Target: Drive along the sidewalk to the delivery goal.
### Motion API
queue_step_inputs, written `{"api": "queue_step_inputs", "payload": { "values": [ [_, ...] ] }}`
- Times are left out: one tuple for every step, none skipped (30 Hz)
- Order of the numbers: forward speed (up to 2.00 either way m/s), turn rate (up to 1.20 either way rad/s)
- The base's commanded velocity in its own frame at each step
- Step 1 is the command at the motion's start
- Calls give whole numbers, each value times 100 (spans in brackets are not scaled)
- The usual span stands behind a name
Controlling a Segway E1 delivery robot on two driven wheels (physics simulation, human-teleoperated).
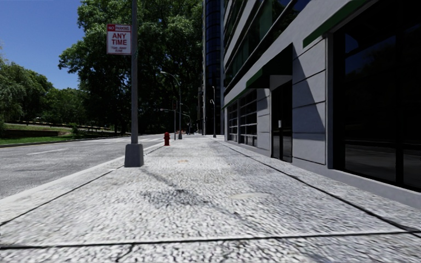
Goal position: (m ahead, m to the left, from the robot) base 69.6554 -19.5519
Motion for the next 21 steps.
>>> {"api": "queue_step_inputs", "payload": {
  "values": [
    [198,0],
    [197,0],
    [197,0],
    [197,0],
    [197,0],
    [197,0],
    [197,0],
    [196,0],
    [196,0],
    [196,0],
    [192,0],
    [191,0],
    [191,0],
    [191,0],
    [191,0],
    [191,0],
    [190,0],
    [190,0],
    [190,0],
    [190,0],
    [190,0]
  ]
}}
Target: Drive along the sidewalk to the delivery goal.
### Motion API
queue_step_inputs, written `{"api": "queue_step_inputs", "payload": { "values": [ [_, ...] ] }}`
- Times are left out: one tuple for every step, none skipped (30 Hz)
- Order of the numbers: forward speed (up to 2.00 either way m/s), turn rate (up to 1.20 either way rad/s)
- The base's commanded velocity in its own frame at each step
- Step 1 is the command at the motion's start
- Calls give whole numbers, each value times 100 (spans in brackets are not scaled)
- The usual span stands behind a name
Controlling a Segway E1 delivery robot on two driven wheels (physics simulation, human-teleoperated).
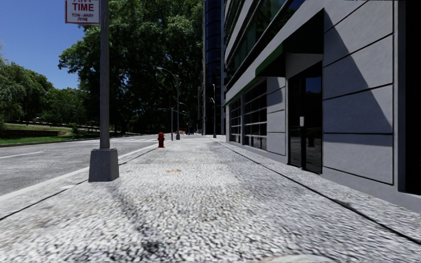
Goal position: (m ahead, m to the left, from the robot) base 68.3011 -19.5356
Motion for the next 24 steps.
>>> {"api": "queue_step_inputs", "payload": {
  "values": [
    [190,0],
    [190,0],
    [192,0],
    [200,0],
    [200,0],
    [200,0],
    [200,0],
    [200,0],
    [200,0],
    [200,0],
    [200,0],
    [200,0],
    [199,0],
    [194,0],
    [194,0],
    [193,0],
    [193,0],
    [193,0],
    [193,0],
    [193,0],
    [193,0],
    [193,0],
    [193,0],
    [193,0]
  ]
}}
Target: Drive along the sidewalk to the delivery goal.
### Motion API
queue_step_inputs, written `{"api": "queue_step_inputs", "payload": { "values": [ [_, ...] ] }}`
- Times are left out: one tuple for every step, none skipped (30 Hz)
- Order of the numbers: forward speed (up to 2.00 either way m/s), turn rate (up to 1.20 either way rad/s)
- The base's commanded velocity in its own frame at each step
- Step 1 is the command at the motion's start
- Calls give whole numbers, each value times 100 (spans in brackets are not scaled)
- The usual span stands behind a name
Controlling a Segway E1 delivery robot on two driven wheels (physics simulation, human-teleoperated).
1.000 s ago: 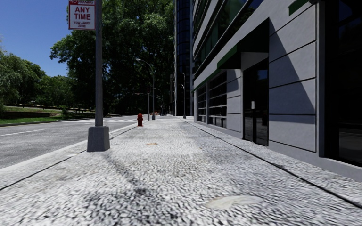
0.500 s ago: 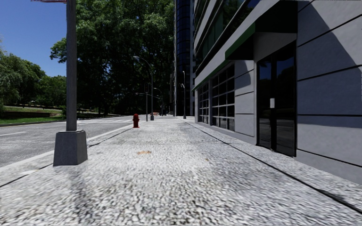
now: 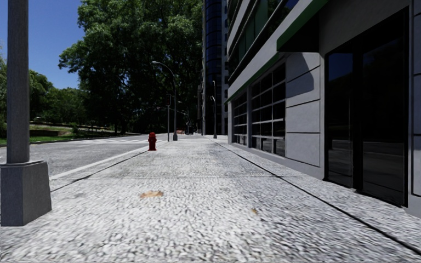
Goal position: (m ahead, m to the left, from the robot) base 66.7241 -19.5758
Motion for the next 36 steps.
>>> {"api": "queue_step_inputs", "payload": {
  "values": [
    [193,0],
    [193,0],
    [193,0],
    [193,0],
    [193,0],
    [193,0],
    [193,0],
    [193,0],
    [193,0],
    [193,0],
    [193,0],
    [193,0],
    [193,0],
    [193,0],
    [193,0],
    [193,0],
    [193,0],
    [193,0],
    [193,0],
    [193,0],
    [193,0],
    [193,0],
    [193,0],
    [193,0],
    [193,0],
    [193,0],
    [193,0],
    [193,0],
    [193,0],
    [193,0],
    [193,0],
    [193,0],
    [193,0],
    [193,0],
    [193,0],
    [193,0]
  ]
}}
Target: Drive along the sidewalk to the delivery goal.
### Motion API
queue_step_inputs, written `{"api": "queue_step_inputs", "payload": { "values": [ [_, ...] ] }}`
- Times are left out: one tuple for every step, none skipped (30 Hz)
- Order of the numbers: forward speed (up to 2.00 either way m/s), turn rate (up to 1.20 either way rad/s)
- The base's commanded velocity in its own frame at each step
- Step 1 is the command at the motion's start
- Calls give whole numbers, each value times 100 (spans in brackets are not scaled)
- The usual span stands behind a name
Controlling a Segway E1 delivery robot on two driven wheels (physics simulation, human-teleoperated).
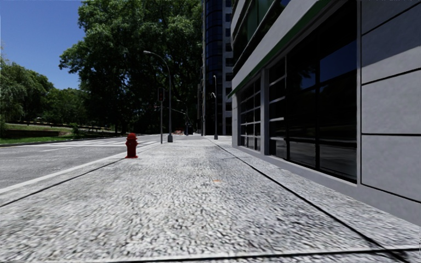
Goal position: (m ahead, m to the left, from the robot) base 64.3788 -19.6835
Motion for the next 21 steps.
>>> {"api": "queue_step_inputs", "payload": {
  "values": [
    [193,0],
    [193,0],
    [193,0],
    [193,0],
    [193,0],
    [193,0],
    [193,0],
    [193,0],
    [193,0],
    [193,0],
    [193,0],
    [193,0],
    [193,0],
    [193,0],
    [193,0],
    [193,0],
    [193,0],
    [193,0],
    [193,0],
    [193,0],
    [193,0]
  ]
}}
